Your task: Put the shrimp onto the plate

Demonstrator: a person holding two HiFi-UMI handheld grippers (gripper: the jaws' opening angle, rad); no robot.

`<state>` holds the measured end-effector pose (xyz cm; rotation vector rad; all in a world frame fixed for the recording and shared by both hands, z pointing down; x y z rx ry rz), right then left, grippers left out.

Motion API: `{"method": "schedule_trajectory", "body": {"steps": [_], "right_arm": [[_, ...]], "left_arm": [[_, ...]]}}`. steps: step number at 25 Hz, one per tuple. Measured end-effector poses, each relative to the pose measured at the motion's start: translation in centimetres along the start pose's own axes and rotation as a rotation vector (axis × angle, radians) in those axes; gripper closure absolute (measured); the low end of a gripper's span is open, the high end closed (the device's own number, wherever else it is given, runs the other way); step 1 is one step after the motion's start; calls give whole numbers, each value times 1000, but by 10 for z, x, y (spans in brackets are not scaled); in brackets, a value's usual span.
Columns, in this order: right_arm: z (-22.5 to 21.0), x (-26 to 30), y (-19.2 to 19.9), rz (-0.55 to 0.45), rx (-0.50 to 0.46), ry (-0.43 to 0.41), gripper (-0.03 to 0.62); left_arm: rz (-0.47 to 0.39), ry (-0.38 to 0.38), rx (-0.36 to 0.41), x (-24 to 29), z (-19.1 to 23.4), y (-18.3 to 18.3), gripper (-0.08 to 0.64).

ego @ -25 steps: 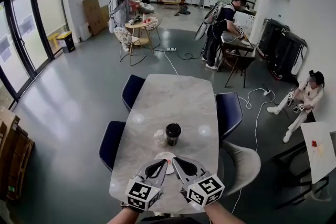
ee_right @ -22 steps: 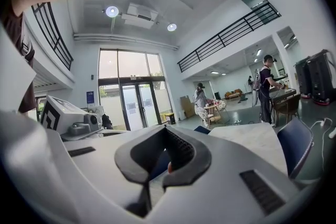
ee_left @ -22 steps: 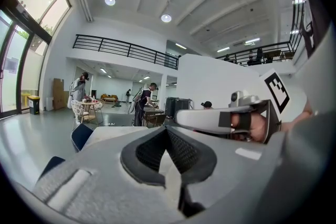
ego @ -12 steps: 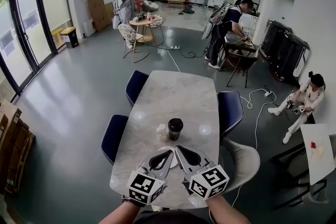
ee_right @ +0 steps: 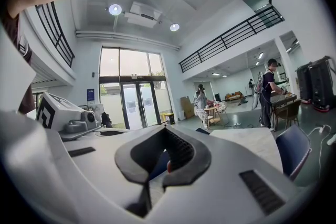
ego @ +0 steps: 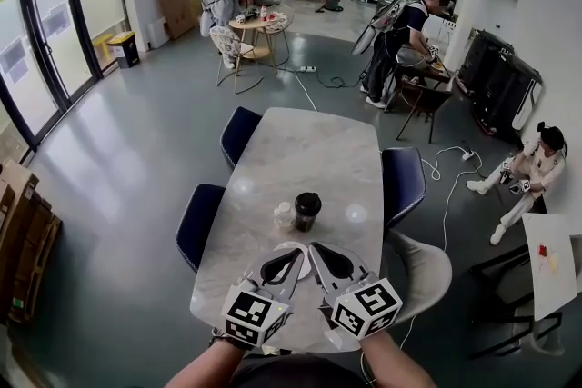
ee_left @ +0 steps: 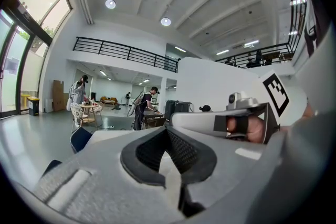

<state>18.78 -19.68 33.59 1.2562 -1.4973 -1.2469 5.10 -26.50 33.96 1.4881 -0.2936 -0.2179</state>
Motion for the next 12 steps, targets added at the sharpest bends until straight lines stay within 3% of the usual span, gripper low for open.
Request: {"method": "schedule_trajectory", "body": {"steps": [12], "right_arm": [[-3, 2, 3, 3, 3, -2, 597]], "left_arm": [[14, -1, -3, 3, 0, 4, 552]]}}
Point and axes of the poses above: the fingertips, and each gripper's own axes: x forward along the fingers, z to its left, y out of its underside, the point moved 10 cm from there along -x, backward along the fingers, and after that the axes turned 5 degrees about -z, right-handed, at the moved point
